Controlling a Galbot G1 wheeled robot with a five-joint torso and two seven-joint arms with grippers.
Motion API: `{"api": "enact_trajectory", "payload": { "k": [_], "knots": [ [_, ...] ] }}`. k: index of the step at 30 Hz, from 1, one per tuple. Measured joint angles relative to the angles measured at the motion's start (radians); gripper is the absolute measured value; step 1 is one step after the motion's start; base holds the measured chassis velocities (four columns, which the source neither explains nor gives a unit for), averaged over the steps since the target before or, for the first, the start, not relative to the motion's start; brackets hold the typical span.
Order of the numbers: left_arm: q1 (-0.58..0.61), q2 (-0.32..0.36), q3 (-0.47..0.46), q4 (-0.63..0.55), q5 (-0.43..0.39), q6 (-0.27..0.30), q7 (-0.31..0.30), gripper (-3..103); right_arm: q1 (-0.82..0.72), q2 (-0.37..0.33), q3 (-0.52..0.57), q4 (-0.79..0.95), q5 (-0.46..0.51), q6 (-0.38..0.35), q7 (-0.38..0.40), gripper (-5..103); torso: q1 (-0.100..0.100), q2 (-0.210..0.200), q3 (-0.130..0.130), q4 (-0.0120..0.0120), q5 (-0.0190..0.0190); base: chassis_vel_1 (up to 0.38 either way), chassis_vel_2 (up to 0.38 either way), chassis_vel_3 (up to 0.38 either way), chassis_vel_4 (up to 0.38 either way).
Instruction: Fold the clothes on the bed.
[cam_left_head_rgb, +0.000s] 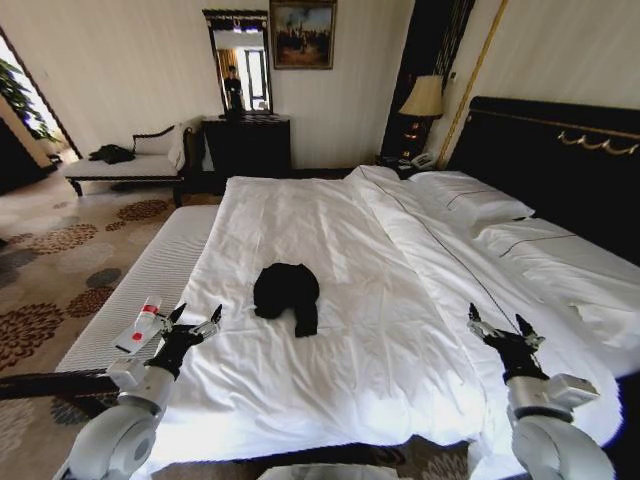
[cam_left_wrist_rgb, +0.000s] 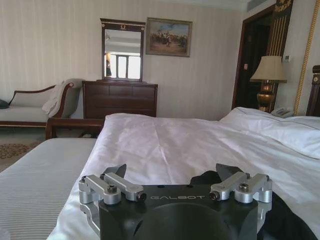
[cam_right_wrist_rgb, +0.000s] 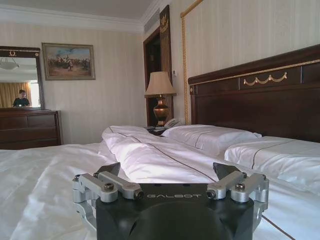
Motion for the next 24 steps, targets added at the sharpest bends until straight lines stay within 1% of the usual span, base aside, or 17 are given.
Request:
{"api": "enact_trajectory", "payload": {
  "k": [4, 8, 12, 13, 15, 17, 18, 19, 20, 22, 23, 24],
  "knots": [
    [-0.009, 0.005, 0.001, 0.003, -0.003, 0.0, 0.0, 100, 0.0, 0.001, -0.003, 0.0, 0.0, 0.003, 0.001, 100, 0.0, 0.0, 0.0, 0.0002, -0.0005, 0.036, 0.086, -0.01, -0.089],
    [-0.025, 0.021, 0.0, 0.011, -0.02, 0.006, -0.002, 100, 0.0, 0.0, -0.007, 0.002, 0.005, 0.01, 0.001, 100, 0.0, 0.0, 0.0, 0.0001, 0.0001, -0.019, 0.033, 0.009, -0.024],
    [-0.085, 0.083, -0.003, 0.042, -0.089, 0.026, -0.018, 100, 0.004, -0.037, -0.008, 0.024, 0.028, 0.008, -0.012, 100, 0.0, 0.0, 0.0, -0.0002, 0.0004, 0.0, 0.0, 0.0, 0.0],
    [-0.085, 0.083, -0.003, 0.042, -0.089, 0.026, -0.018, 100, 0.004, -0.037, -0.008, 0.024, 0.028, 0.008, -0.012, 100, 0.0, 0.0, 0.0, -0.0002, 0.0004, 0.0, 0.0, 0.0, 0.0],
    [-0.144, 0.129, 0.012, 0.081, -0.144, 0.048, -0.031, 100, 0.009, -0.088, -0.009, 0.033, 0.028, -0.008, -0.016, 100, 0.0, 0.0, 0.0, 0.0002, -0.0003, 0.0, 0.0, 0.0, 0.0],
    [-0.19, 0.163, 0.028, 0.118, -0.179, 0.061, -0.037, 100, 0.012, -0.134, -0.008, 0.035, 0.028, -0.019, -0.016, 100, 0.0, 0.0, 0.0, 0.0001, -0.0004, 0.0, 0.0, 0.0, 0.0],
    [-0.228, 0.196, 0.048, 0.152, -0.212, 0.071, -0.037, 100, 0.014, -0.166, -0.006, 0.036, 0.028, -0.028, -0.016, 100, 0.0, 0.0, 0.0, 0.0003, -0.0006, 0.0, 0.0, 0.0, 0.0],
    [-0.228, 0.196, 0.048, 0.152, -0.212, 0.071, -0.037, 100, 0.014, -0.166, -0.006, 0.036, 0.028, -0.028, -0.016, 100, 0.0, 0.0, 0.0, 0.0003, -0.0006, 0.0, 0.0, 0.0, 0.0],
    [-0.272, 0.234, 0.075, 0.195, -0.25, 0.078, -0.037, 100, 0.016, -0.192, -0.004, 0.035, 0.028, -0.036, -0.015, 100, 0.0, 0.0, 0.0, 0.0002, -0.0004, 0.0, 0.0, 0.0, 0.0],
    [-0.345, 0.288, 0.125, 0.262, -0.295, 0.082, -0.023, 100, 0.021, -0.215, -0.004, 0.032, 0.028, -0.043, -0.011, 100, 0.0, 0.0, 0.0, 0.0001, -0.0004, 0.0, 0.0, 0.0, 0.0],
    [-0.345, 0.288, 0.125, 0.262, -0.295, 0.082, -0.023, 100, 0.021, -0.215, -0.004, 0.032, 0.028, -0.043, -0.011, 100, 0.0, 0.0, 0.0, 0.0001, -0.0004, 0.0, 0.0, 0.0, 0.0],
    [-0.388, 0.32, 0.152, 0.307, -0.318, 0.082, -0.001, 100, 0.033, -0.226, -0.018, 0.027, 0.027, -0.05, -0.005, 100, 0.0, 0.0, 0.0, -0.0017, -0.0001, 0.0, 0.0, 0.0, 0.0]
  ]
}}
